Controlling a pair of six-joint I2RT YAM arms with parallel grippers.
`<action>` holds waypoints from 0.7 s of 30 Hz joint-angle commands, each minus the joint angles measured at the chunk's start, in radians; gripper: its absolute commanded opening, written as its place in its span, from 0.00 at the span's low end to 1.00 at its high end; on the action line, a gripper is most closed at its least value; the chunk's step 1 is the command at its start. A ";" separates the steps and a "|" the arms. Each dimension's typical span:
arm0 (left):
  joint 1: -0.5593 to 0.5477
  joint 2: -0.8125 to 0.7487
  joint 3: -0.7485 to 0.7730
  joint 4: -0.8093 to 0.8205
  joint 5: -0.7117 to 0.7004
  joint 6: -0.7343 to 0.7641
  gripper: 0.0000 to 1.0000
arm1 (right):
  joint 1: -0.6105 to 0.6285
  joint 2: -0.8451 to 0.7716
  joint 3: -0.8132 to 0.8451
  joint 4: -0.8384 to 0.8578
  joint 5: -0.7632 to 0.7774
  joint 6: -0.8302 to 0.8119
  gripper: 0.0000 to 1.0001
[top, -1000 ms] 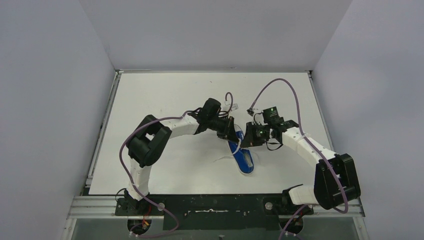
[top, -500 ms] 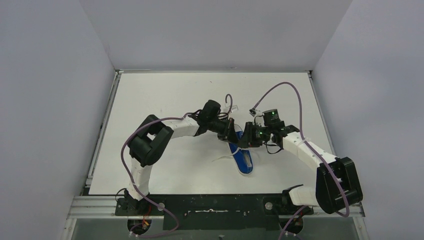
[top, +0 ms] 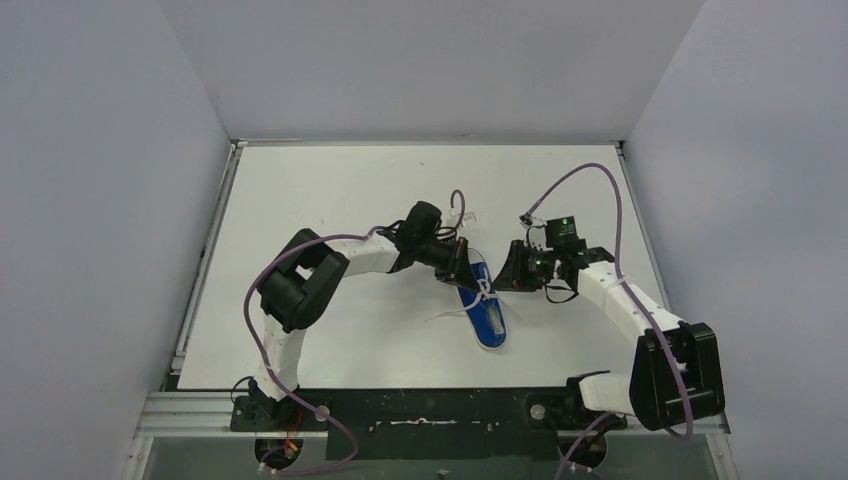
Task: Tie the shoes
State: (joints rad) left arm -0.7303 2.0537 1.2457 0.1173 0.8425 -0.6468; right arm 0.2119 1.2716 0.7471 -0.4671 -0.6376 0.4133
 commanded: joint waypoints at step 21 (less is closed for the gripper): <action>0.006 0.032 0.067 0.001 0.049 0.026 0.00 | 0.011 0.109 0.012 0.164 -0.182 -0.031 0.10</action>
State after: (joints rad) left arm -0.7300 2.0796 1.2579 0.1059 0.8581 -0.6426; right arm 0.2127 1.4006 0.7628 -0.3656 -0.7696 0.3786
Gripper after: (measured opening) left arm 0.010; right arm 0.099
